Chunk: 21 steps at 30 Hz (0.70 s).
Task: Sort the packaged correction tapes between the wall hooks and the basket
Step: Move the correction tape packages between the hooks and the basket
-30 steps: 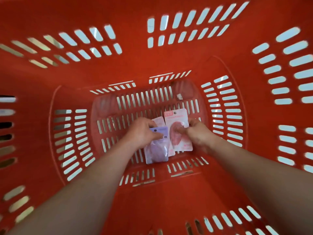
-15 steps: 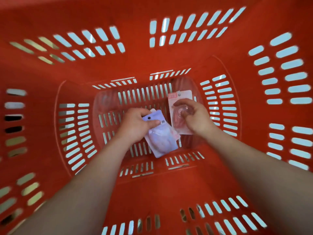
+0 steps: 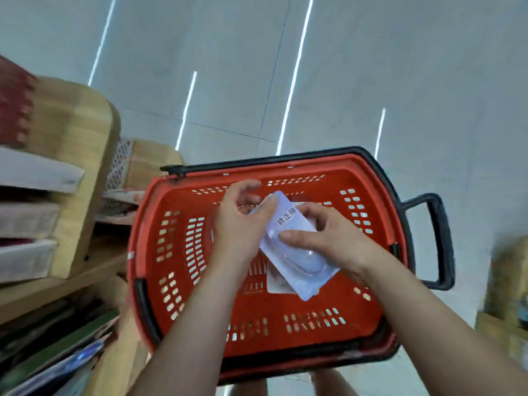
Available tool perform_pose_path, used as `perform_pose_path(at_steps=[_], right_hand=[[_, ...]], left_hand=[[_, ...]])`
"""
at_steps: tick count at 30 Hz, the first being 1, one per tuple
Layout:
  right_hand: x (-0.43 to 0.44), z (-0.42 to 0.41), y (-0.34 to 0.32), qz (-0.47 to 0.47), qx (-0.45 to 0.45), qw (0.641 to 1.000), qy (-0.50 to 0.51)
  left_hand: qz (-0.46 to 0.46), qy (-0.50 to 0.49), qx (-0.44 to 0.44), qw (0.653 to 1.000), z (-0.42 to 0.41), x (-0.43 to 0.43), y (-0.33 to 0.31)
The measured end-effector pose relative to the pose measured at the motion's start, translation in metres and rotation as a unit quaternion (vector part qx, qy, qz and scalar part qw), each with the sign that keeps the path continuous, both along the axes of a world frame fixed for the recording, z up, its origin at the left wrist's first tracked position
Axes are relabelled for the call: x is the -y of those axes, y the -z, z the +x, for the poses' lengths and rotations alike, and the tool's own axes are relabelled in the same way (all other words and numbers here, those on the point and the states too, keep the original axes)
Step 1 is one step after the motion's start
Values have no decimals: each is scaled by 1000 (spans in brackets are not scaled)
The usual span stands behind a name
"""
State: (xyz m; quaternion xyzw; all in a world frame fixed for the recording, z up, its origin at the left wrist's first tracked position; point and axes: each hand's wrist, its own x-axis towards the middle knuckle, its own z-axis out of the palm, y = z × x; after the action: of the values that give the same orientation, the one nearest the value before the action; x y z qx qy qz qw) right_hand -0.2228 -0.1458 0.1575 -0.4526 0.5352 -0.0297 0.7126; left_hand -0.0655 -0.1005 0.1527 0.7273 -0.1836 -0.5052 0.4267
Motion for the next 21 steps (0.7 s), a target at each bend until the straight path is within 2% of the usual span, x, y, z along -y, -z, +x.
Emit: perform_pose_path(at_steps=[3, 7, 12, 16, 21], right_hand=[[-4, 4, -51, -35, 12, 994, 107], [-13, 16, -146, -72, 75, 983, 150], [-30, 19, -260, -173, 141, 974, 47], [-39, 8, -330, -183, 185, 964, -57], [-74, 14, -400, -184, 223, 952, -103]], left_hand=[[-14, -73, -39, 996, -5, -8, -57], [-50, -16, -88, 995, -33, -27, -165], [-92, -56, -50, 993, -52, -56, -282], [-111, -89, -25, 989, -65, -94, -360], [-141, -177, 8, 974, -76, -144, -426]])
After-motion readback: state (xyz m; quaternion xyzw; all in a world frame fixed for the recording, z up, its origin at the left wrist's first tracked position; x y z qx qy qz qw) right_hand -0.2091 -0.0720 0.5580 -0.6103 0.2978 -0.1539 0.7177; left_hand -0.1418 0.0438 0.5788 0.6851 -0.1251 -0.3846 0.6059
